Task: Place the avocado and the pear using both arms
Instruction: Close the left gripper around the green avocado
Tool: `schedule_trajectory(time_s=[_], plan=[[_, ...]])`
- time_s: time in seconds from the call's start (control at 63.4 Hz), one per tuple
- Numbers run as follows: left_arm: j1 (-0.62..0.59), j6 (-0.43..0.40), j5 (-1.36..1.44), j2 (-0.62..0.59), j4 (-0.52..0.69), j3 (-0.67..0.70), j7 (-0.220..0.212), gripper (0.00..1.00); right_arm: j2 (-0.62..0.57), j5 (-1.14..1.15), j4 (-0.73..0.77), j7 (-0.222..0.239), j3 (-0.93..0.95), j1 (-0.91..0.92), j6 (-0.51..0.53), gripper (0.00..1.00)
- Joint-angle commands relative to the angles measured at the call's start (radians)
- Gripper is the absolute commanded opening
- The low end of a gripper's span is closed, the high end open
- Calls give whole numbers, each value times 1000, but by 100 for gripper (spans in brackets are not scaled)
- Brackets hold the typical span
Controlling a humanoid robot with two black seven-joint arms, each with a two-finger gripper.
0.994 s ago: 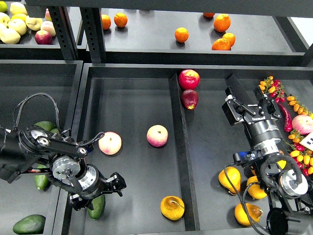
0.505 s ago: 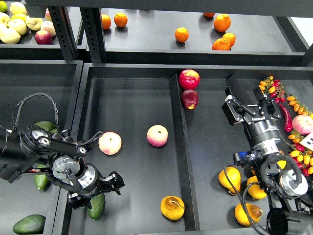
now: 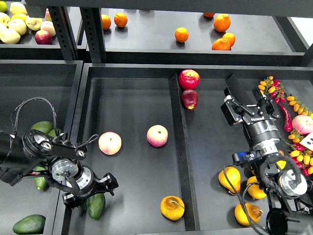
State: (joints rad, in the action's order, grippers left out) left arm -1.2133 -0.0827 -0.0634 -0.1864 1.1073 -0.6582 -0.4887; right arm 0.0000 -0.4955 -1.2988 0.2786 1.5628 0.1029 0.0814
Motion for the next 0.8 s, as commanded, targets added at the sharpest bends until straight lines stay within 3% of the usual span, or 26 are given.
schedule_trajectory(time_s=[0.0, 0.789], plan=[[11, 0, 2, 2, -3, 0, 0, 99, 0, 0, 0, 1, 0, -2, 5, 100], [44, -51, 8, 21, -99, 2, 0, 92, 0, -2, 1, -1, 2, -5, 18, 100]])
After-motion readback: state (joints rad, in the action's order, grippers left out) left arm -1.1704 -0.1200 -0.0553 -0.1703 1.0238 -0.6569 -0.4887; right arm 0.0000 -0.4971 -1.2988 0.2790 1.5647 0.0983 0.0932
